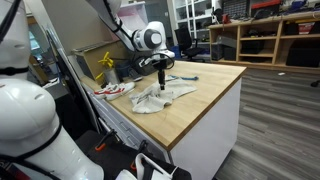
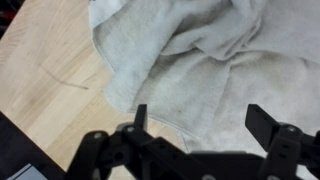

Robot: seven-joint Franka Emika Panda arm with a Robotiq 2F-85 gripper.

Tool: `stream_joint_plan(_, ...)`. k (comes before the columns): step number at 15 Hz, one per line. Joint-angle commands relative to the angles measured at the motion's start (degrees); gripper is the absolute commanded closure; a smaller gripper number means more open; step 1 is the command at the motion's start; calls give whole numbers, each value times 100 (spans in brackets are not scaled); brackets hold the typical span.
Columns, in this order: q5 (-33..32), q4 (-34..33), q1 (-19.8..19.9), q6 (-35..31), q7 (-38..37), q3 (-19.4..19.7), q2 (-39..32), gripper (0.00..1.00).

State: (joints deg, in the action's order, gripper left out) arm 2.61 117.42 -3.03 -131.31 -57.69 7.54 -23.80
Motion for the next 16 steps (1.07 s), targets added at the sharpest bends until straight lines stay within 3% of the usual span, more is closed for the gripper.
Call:
stream_joint_plan(1, 147, -754, -37, -118, -971, 116, -595, 0)
stream_joint_plan(7, 70, -1713, -178, -161, -2507, 178, -1562, 0)
stream_joint_plan(16, -254, -2042, -306, -543, -3105, 473, -1879, 0)
